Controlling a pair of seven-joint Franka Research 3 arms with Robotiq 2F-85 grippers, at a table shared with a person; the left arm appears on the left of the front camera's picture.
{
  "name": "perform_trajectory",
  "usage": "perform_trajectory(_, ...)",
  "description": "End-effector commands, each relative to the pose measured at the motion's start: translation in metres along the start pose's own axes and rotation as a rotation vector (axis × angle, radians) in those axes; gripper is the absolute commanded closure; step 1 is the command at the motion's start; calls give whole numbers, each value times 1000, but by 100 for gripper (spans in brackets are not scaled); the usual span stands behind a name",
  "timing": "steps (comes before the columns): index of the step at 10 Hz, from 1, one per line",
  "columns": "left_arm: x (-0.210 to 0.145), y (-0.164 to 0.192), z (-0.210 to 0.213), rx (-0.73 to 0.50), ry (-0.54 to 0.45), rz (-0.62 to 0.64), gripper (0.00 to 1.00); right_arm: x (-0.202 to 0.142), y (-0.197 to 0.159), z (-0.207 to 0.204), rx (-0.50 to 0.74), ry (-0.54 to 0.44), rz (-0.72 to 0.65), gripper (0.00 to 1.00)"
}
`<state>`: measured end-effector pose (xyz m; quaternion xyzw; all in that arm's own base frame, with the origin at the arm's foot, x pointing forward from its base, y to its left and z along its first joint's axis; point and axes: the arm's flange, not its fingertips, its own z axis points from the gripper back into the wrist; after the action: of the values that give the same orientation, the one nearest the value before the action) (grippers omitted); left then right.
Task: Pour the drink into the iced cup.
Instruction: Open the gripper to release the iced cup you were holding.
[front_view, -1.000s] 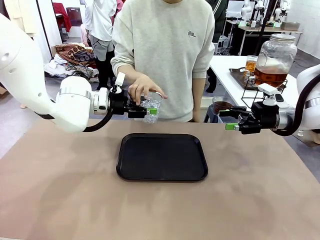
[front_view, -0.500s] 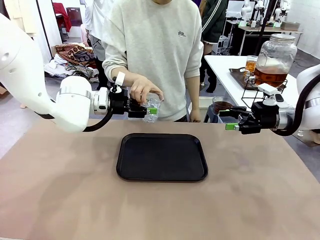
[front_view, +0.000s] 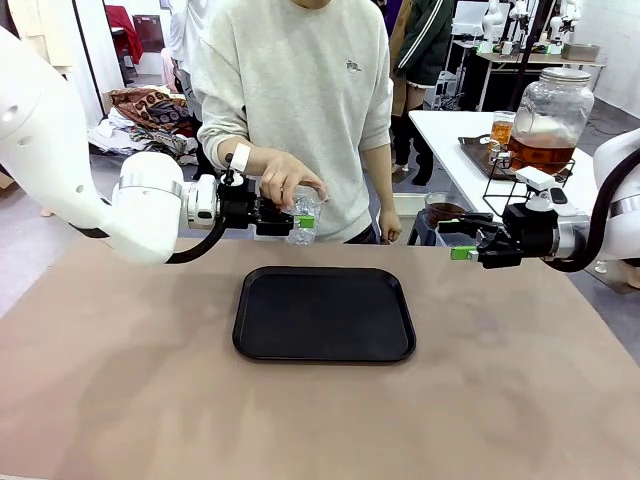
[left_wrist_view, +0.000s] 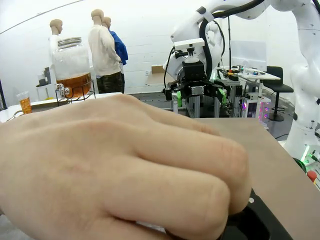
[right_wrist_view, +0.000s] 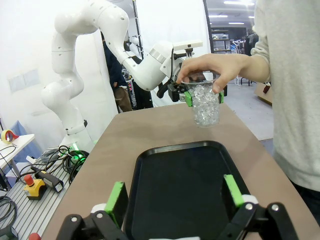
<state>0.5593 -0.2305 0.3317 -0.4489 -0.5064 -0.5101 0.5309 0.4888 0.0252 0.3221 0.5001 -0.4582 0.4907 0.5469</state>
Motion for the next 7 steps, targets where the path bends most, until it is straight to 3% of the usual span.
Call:
perform_trajectory(1, 3, -1, 0, 0, -3, -13, 31, 3, -1, -1, 2, 3, 4, 0)
perform_trajectory(7, 3, -1, 0, 0, -3, -13, 31, 3, -1, -1, 2, 3, 4, 0)
